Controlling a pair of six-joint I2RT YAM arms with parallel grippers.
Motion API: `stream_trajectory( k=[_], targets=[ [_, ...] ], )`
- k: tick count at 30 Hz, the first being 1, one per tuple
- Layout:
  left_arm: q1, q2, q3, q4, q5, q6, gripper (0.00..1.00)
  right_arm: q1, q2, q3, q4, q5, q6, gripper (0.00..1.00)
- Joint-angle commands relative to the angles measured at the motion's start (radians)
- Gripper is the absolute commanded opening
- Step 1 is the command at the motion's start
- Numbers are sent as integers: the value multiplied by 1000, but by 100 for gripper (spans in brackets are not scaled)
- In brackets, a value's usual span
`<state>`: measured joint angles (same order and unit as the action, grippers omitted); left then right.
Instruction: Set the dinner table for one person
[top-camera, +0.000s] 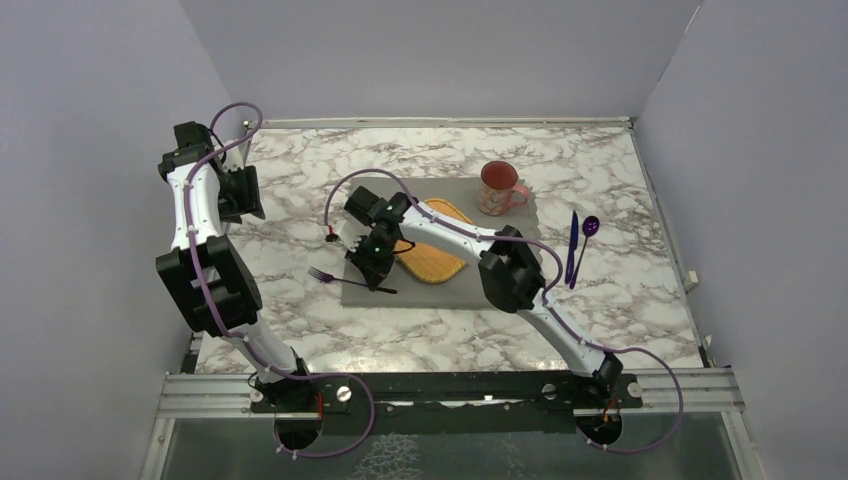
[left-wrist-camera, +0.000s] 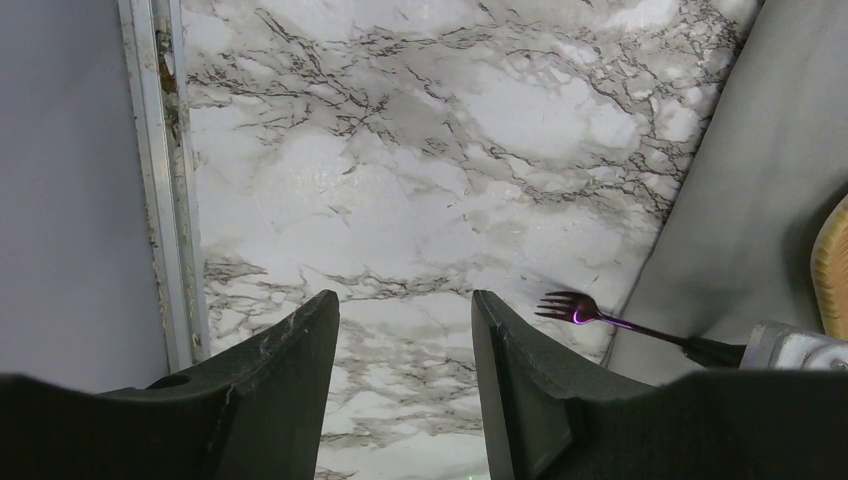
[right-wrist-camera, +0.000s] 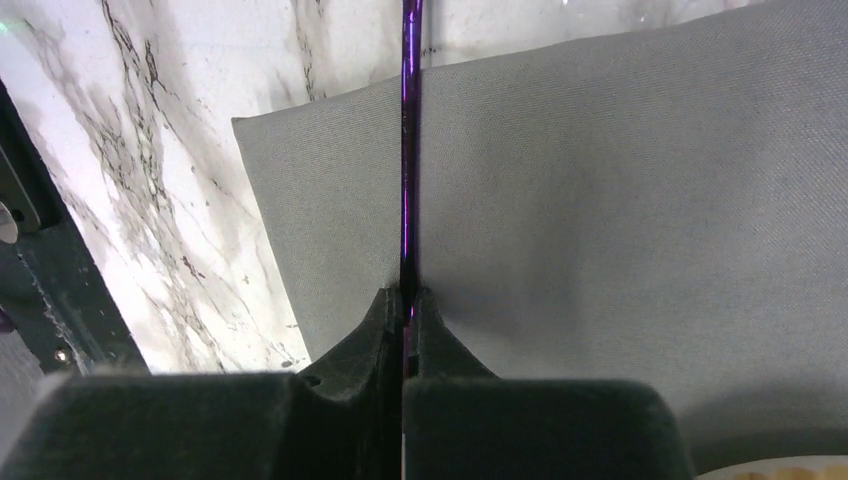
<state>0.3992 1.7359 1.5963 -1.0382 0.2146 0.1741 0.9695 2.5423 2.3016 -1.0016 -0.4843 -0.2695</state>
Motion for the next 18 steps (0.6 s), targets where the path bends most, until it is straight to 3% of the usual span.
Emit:
stream_trajectory(
  k=[1, 11, 18],
  targets=[
    [10, -37, 4, -6, 36, 9, 54, 20, -46, -67, 3, 14, 32, 1],
    [12, -51, -1, -6, 43, 8, 54, 18, -214, -126, 50, 128, 82, 1],
    [12, -42, -3, -20, 74, 11, 54, 1, -299, -190, 91, 361, 145, 1]
  ],
)
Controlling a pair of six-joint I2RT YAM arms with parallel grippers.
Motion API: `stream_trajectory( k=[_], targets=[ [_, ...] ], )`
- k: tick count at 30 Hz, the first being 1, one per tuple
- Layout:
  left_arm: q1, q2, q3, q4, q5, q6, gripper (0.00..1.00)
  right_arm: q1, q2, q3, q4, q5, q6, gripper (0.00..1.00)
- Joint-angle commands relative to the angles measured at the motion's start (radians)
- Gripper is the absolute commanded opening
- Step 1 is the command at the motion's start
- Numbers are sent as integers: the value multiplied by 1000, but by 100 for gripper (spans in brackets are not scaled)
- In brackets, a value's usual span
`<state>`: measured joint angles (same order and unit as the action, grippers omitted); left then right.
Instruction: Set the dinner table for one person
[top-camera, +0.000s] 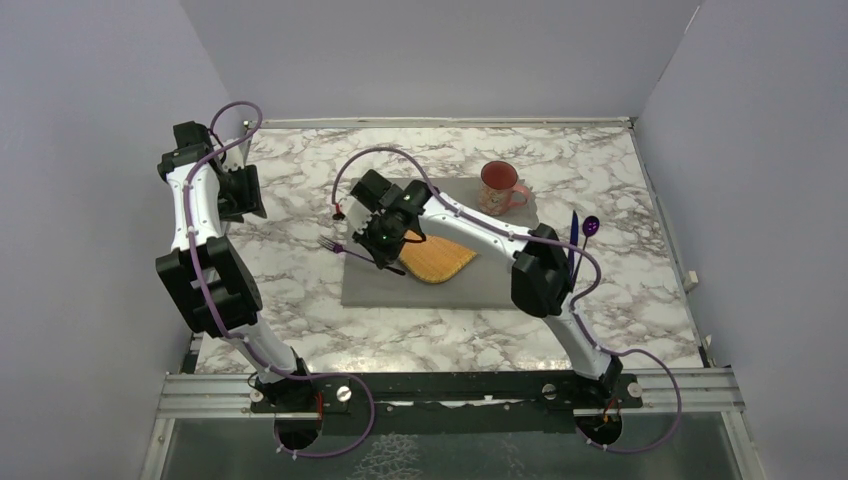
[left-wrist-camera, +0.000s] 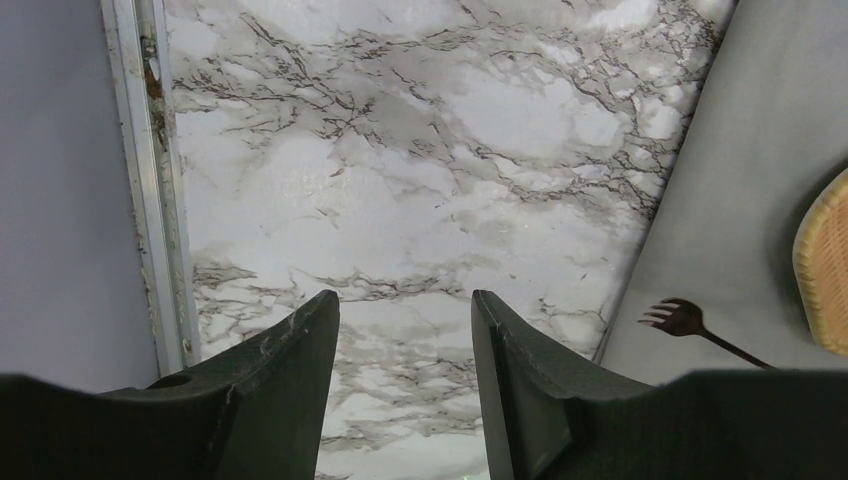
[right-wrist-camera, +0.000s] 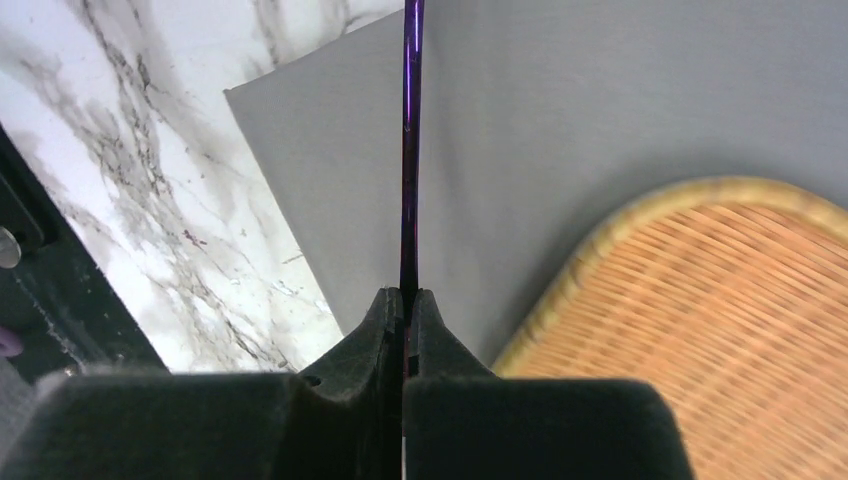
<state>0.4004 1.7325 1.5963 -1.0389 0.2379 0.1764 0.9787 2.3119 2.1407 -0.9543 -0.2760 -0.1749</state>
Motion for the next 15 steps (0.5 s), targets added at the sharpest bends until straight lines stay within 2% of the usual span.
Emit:
stream_trajectory(
  k=[1, 7, 8, 15],
  targets=[
    [11, -34, -2, -24, 57, 11, 54, -17, -65, -33, 40, 164, 62, 1],
    [11, -31, -2, -42, 75, 26, 53, -58, -17, -27, 40, 268, 104, 1],
    [11, -15, 6, -101, 151, 69, 49, -74, 20, 5, 38, 321, 102, 1],
    [11, -23, -19, -123, 160, 103, 48, -80, 72, 67, 21, 313, 82, 1]
  ],
)
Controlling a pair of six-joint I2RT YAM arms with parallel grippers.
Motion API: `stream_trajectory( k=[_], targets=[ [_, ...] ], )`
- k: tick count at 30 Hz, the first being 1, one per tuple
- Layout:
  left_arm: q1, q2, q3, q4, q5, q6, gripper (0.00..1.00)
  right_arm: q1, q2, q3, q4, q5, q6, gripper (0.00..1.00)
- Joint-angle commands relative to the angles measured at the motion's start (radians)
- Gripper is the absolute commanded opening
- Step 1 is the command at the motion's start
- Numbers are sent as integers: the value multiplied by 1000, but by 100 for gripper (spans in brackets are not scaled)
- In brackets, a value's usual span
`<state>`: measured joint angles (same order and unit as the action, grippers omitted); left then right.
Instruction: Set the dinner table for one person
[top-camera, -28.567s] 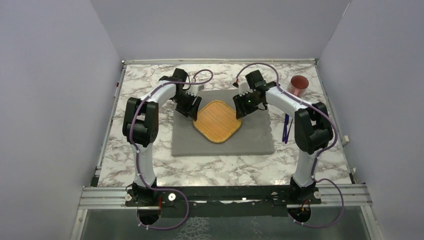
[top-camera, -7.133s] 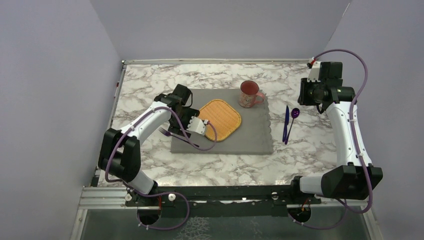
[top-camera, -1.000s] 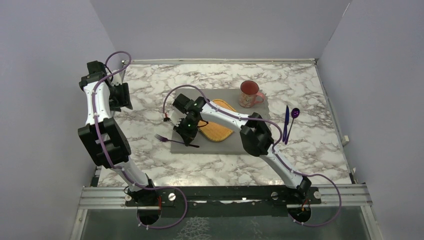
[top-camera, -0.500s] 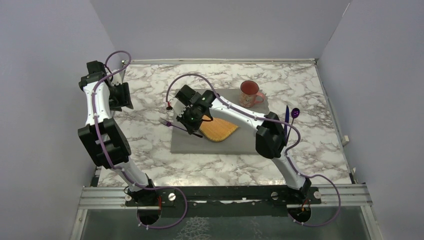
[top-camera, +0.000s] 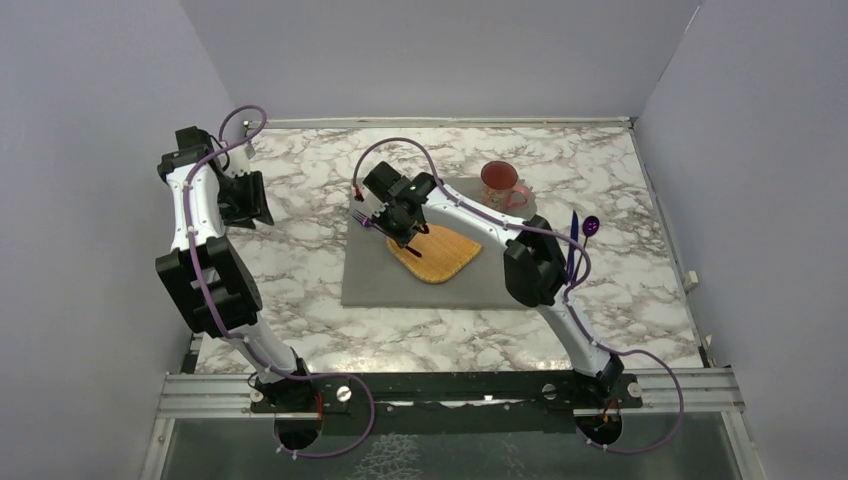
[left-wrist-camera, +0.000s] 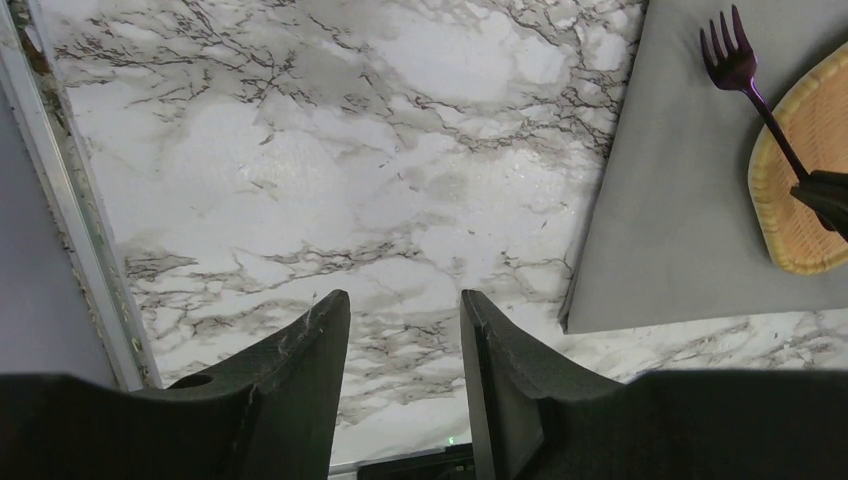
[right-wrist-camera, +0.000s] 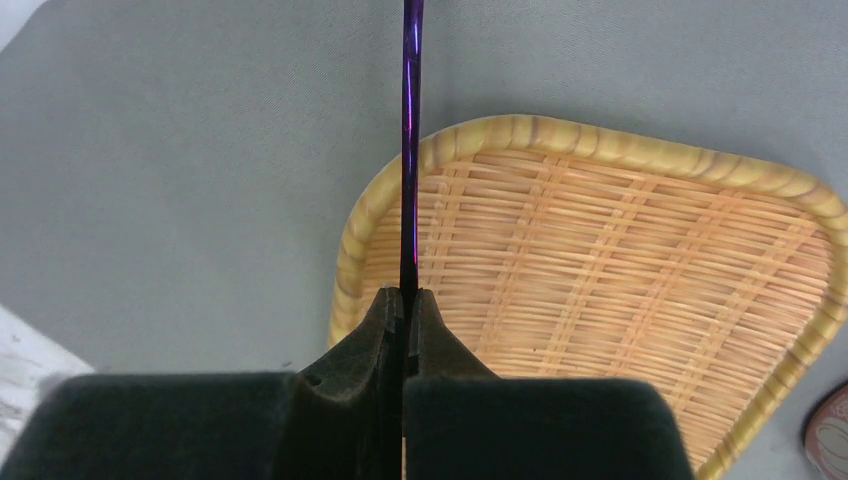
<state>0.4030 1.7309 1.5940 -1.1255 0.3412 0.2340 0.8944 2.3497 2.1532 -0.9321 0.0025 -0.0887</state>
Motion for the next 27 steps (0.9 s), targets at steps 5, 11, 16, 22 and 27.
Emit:
stream_trajectory(
  k=[5, 11, 16, 22, 27],
  targets=[
    [8, -5, -8, -80, 98, 88, 47, 4, 39, 57, -7, 25, -11, 1],
    [8, 1, -20, -94, 113, 101, 46, 4, 29, 49, -14, 36, -20, 1],
    [8, -1, -13, -97, 118, 106, 47, 5, 17, 27, -19, 35, -31, 9],
    [8, 9, 0, -113, 130, 118, 47, 4, 5, 10, -25, 30, -47, 16],
    [8, 14, 0, -118, 138, 123, 46, 3, 11, 8, -44, 23, -60, 18]
  ],
)
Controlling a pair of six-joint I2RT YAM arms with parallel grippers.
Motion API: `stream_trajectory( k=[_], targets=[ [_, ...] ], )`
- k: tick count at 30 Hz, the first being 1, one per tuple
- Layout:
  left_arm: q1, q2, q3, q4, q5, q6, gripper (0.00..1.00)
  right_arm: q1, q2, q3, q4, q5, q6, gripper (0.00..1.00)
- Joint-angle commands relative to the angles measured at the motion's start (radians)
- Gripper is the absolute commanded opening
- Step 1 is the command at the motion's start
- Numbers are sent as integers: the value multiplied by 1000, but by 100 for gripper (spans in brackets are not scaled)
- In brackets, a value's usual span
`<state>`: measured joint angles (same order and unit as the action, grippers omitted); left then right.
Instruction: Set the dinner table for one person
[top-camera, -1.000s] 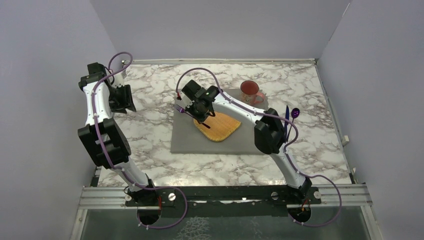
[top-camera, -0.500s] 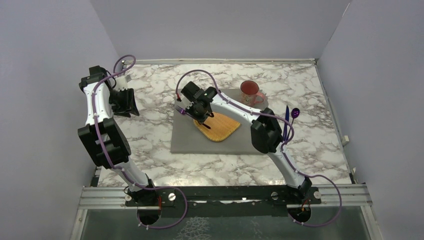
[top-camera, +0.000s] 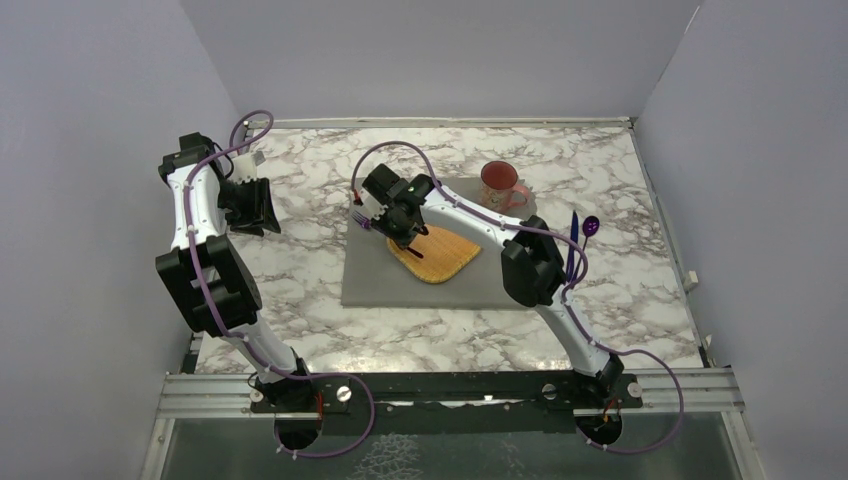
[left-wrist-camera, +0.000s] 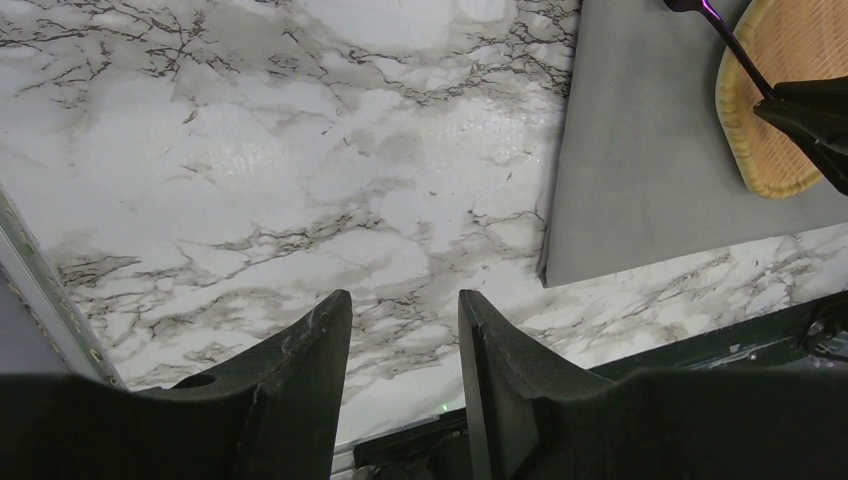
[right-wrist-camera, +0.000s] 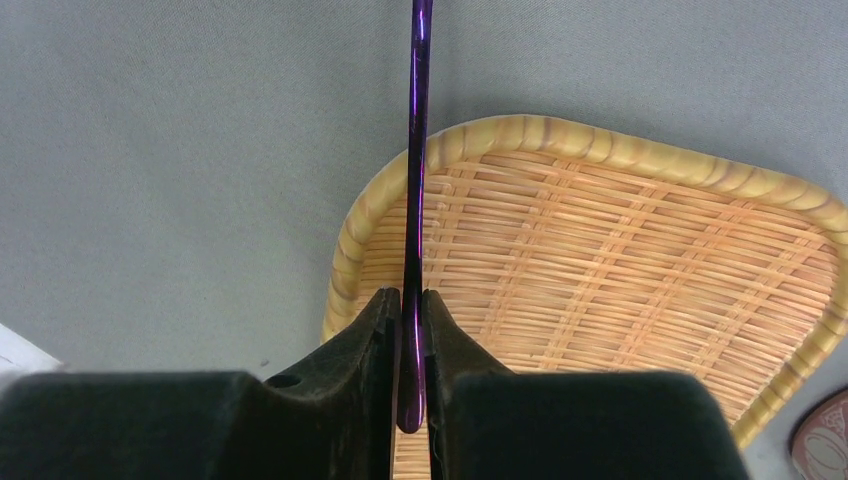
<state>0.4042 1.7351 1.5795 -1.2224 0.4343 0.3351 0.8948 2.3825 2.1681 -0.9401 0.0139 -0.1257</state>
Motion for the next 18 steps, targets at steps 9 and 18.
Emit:
stream_trajectory(
  k=[9, 18],
  targets=[
    [7, 11, 17, -29, 46, 28, 46, 3, -28, 16, -57, -47, -40, 1],
    [7, 15, 17, -28, 47, 28, 45, 3, -42, 124, -98, -129, -75, 1]
  ],
)
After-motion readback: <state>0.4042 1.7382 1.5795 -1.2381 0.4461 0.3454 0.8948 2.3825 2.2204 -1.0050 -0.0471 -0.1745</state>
